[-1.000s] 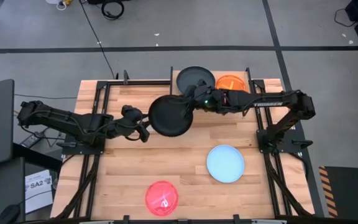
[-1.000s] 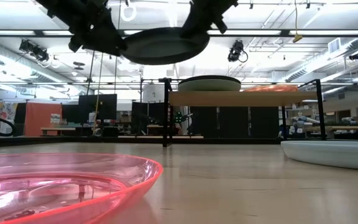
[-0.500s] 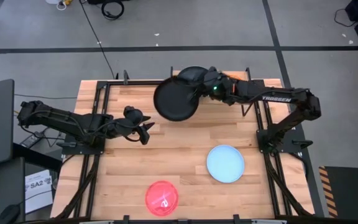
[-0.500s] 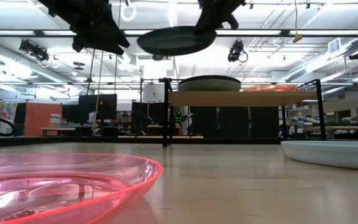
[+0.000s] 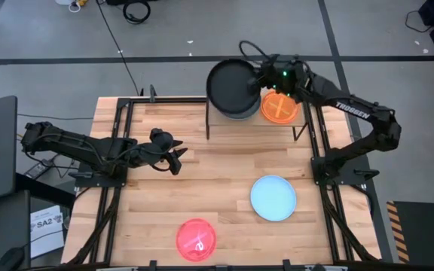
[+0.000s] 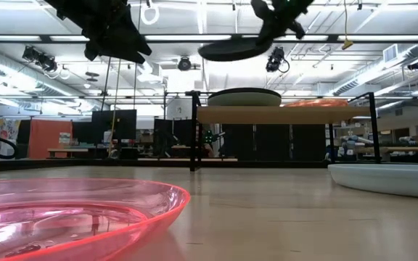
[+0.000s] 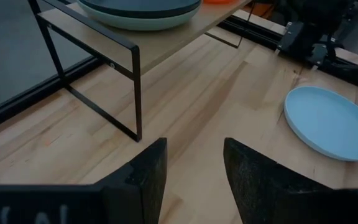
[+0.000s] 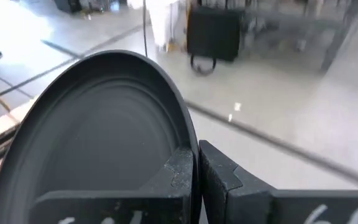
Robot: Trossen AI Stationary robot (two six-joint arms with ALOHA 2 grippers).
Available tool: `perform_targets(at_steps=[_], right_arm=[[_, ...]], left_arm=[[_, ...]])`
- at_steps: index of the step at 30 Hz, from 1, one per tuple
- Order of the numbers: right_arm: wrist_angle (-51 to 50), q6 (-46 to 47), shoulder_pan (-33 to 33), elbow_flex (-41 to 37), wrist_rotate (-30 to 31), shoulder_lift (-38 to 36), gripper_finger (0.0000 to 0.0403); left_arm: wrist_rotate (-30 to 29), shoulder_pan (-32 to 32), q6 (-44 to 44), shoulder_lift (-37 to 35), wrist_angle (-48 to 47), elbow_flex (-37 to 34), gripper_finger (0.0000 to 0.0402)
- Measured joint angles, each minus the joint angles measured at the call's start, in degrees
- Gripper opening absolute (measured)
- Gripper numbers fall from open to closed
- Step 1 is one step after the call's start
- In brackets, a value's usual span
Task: Place and stack plates onto a shelf
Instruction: Stack the black plate on top of the black plate on the shelf
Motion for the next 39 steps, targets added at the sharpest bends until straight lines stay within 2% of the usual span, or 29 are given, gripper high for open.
perform_targets(at_steps=[7, 13, 20, 39], right_arm=[[-5.15, 4.15, -9.22, 0.00, -12.20, 2.74, 0.0020], [-5.29, 4.22, -13.36, 0.00, -18.50, 5.32, 0.0020], [-5.26, 4.07, -14.66, -0.02, -21.18, 8.44, 0.0020], [-5.30, 6.12, -15.21, -0.04, -21.25, 10.29, 0.0043]], left_arm=[[-0.03, 0.00, 0.02, 0.00, 0.02, 0.03, 0.0165], [-0.06, 0.00, 0.04, 0.00, -0.10, 0.03, 0.0165], [-0.07, 0.00, 0.08, 0.00, -0.17, 0.03, 0.0165], [-0.04, 0.00, 0.04, 0.00, -0.17, 0.10, 0.0165]])
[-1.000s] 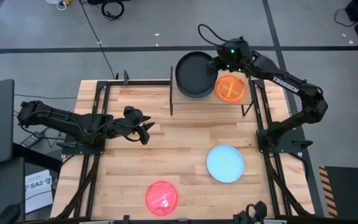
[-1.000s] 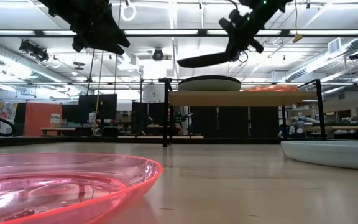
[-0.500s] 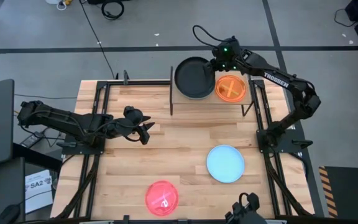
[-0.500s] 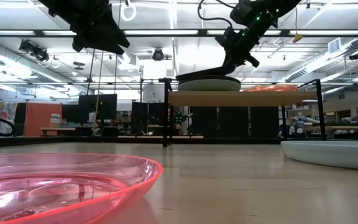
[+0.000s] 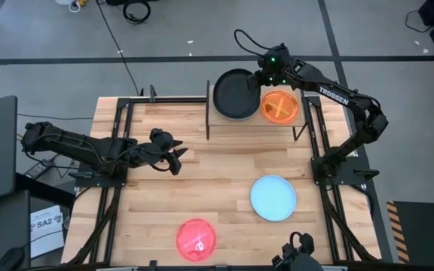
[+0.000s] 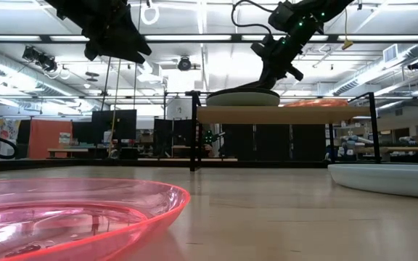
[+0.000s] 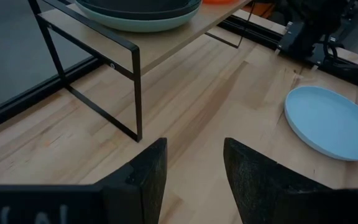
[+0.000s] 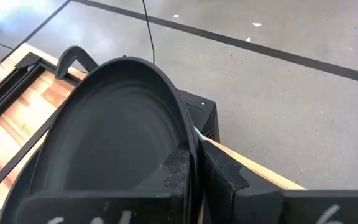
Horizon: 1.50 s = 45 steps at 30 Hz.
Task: Place and stack plates onto a shelf
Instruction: Stack the black plate on top of the black plate on the shelf, then stack the pink plate on top of the orange plate on the shelf
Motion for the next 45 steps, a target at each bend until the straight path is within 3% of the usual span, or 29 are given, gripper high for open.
perform_targets(at_steps=[9, 24, 33, 40, 45], right_arm=[[-0.02, -0.57, 0.00, 0.00, 0.00, 0.00, 0.0062], [-0.02, -0.68, 0.02, 0.00, -0.02, -0.02, 0.0166], [-1.20, -1.56, 2.93, 0.00, -1.51, -0.04, 0.0171], [-3.00, -3.34, 10.14, 0.00, -1.35, -0.07, 0.0170], [-3.09, -3.34, 16.48, 0.00, 2.46, -0.07, 0.0170]], left_arm=[[0.00, 0.00, -0.02, 0.00, 0.00, 0.00, 0.0165], [0.46, 0.00, -0.11, 0.00, 0.00, 0.00, 0.0165], [7.37, 0.00, -0.09, 0.00, 0.00, 0.00, 0.0165], [15.68, -0.04, -1.35, 0.00, 0.00, 0.00, 0.0165], [18.99, -0.87, -4.71, 0.36, 0.09, 0.04, 0.0165]])
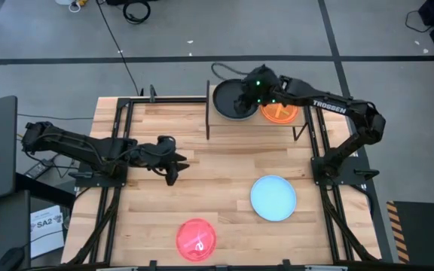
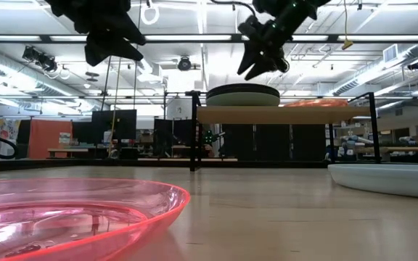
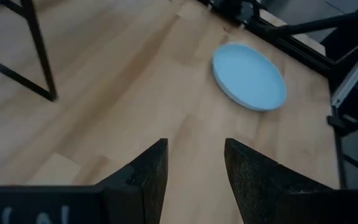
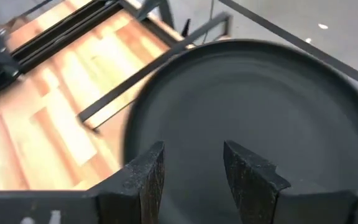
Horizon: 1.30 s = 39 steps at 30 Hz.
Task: Place and stack plates onto a shelf
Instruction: Stack the pink plate on top of the orange plate on the shelf
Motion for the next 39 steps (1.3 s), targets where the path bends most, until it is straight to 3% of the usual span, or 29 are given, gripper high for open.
perform_targets(at_steps=[11, 19, 26, 39], right_arm=[[-1.76, -0.76, 14.85, 0.00, 1.47, 0.00, 0.0170], [-4.15, -1.51, 30.08, 0.00, 12.56, 0.00, 0.0170], [-3.63, 1.62, 40.54, 0.00, 16.64, -0.02, 0.0170], [-0.53, 3.10, 48.83, 0.00, 19.05, -0.02, 0.0170]], left_arm=[[0.24, -8.65, -10.00, 8.02, -0.02, 0.01, 0.0165], [3.54, -15.58, -18.44, 16.44, -0.02, 0.01, 0.0165], [6.60, -18.82, -24.27, 22.37, 0.49, 0.01, 0.0165], [8.85, -21.93, -27.90, 30.18, 11.68, -0.02, 0.0165]])
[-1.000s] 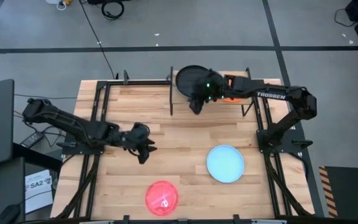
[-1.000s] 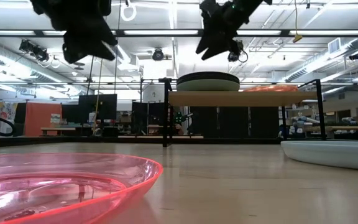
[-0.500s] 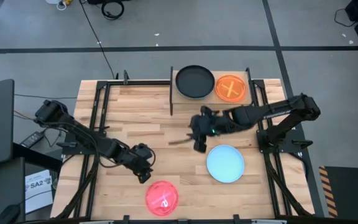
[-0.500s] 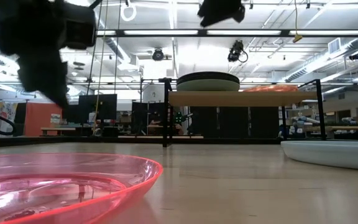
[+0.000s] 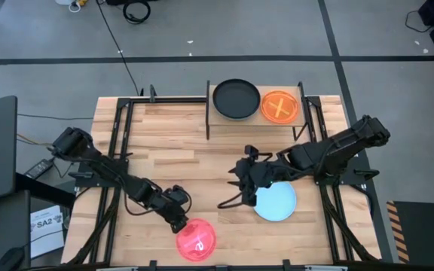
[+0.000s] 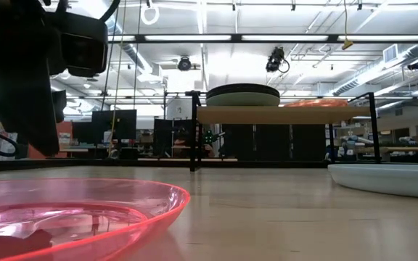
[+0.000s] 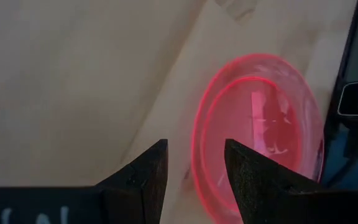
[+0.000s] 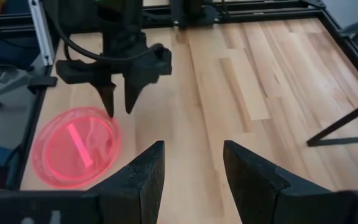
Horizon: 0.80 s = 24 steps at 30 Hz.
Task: Place and stack plates onto a shelf
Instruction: Stack the pink plate on top of the orange plate on the shelf
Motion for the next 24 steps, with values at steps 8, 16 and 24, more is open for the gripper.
perform_targets(at_steps=[8, 16, 24], right_arm=[[0.26, 0.00, 1.78, 0.00, 0.00, 0.00, 0.0170], [1.48, -0.02, 2.74, 0.00, 0.00, 0.00, 0.0170], [1.57, -0.02, 2.74, 0.00, 0.02, 0.00, 0.0170]], left_arm=[[0.02, -0.72, -4.39, 4.73, 2.97, -0.07, 0.0165], [0.23, -2.55, -5.83, 7.24, 4.86, 0.07, 0.0165], [1.12, -2.58, -5.88, 7.39, 5.74, 0.02, 0.0147]])
